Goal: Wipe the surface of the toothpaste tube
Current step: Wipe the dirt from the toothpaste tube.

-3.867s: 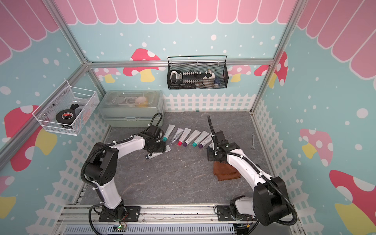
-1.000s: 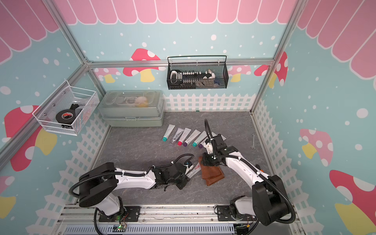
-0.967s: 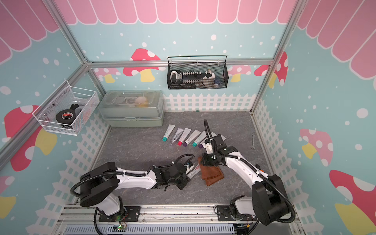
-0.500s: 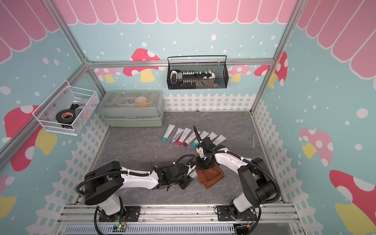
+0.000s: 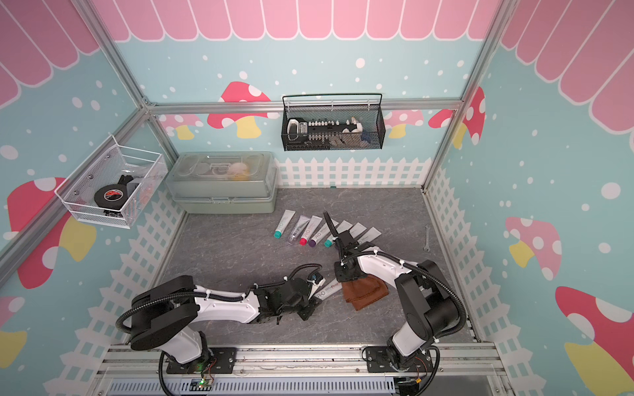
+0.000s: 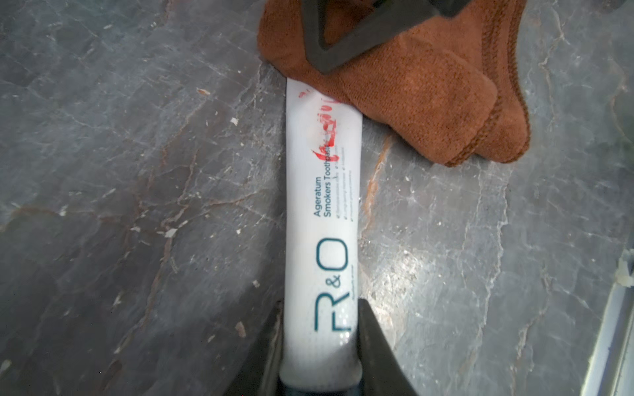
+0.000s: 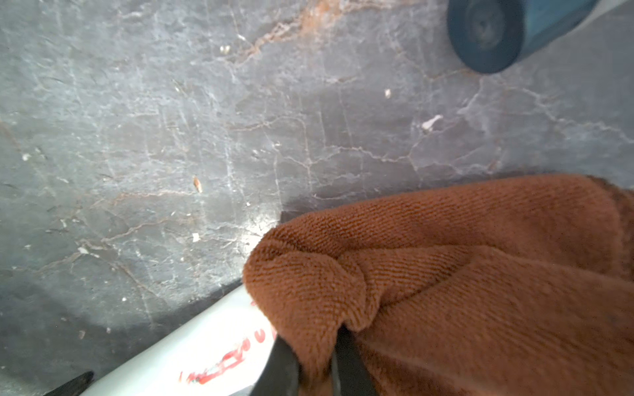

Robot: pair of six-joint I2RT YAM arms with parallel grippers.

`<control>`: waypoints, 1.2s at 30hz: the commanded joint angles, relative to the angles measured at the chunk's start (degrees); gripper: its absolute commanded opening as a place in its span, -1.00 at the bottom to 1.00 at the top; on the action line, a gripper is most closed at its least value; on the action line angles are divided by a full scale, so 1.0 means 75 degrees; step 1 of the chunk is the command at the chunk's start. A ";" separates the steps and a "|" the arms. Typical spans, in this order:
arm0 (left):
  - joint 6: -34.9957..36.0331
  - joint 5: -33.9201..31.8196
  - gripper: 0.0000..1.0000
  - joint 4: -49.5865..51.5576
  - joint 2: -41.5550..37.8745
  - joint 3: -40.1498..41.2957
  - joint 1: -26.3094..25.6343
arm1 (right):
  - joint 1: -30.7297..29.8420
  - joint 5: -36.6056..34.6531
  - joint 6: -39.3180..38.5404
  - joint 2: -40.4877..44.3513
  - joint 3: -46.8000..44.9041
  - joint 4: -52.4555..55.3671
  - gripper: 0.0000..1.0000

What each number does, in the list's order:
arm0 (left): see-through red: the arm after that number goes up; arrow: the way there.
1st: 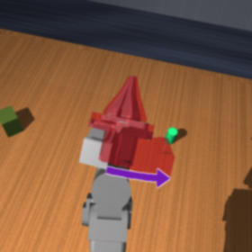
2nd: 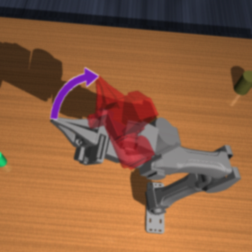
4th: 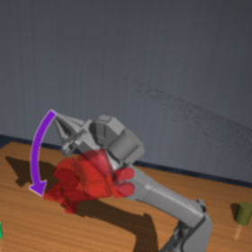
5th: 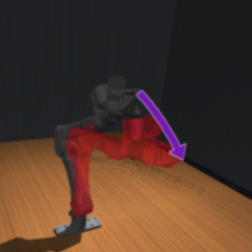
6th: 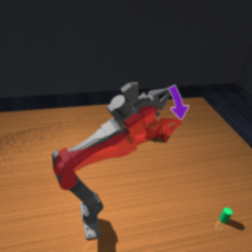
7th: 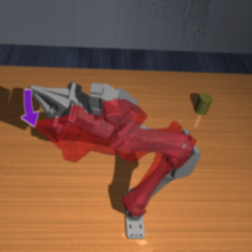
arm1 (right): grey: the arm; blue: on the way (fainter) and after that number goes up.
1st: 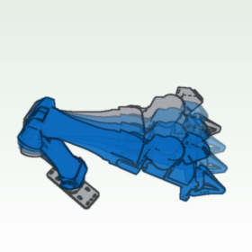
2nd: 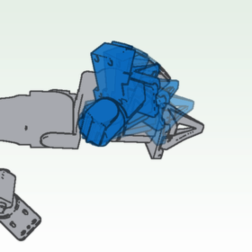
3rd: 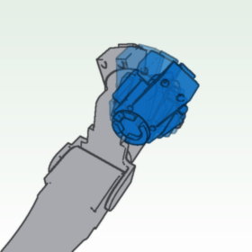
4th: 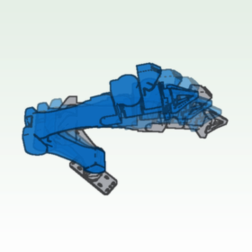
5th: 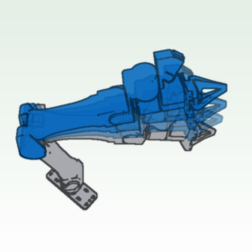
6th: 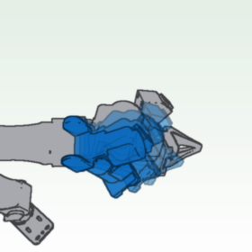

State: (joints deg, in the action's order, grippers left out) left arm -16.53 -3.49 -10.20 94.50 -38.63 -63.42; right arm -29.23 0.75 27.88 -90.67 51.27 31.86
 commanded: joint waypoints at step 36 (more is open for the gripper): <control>-0.0264 -0.0258 -0.52 -0.0508 0.0505 -0.0017 0.0136 | -0.0141 -0.1239 -0.0096 -0.0860 0.0247 0.0959 -0.81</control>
State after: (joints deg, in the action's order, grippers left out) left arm -17.61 -4.49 -13.76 98.48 -39.79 -62.78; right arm -31.97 -3.42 27.86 -94.76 56.01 34.17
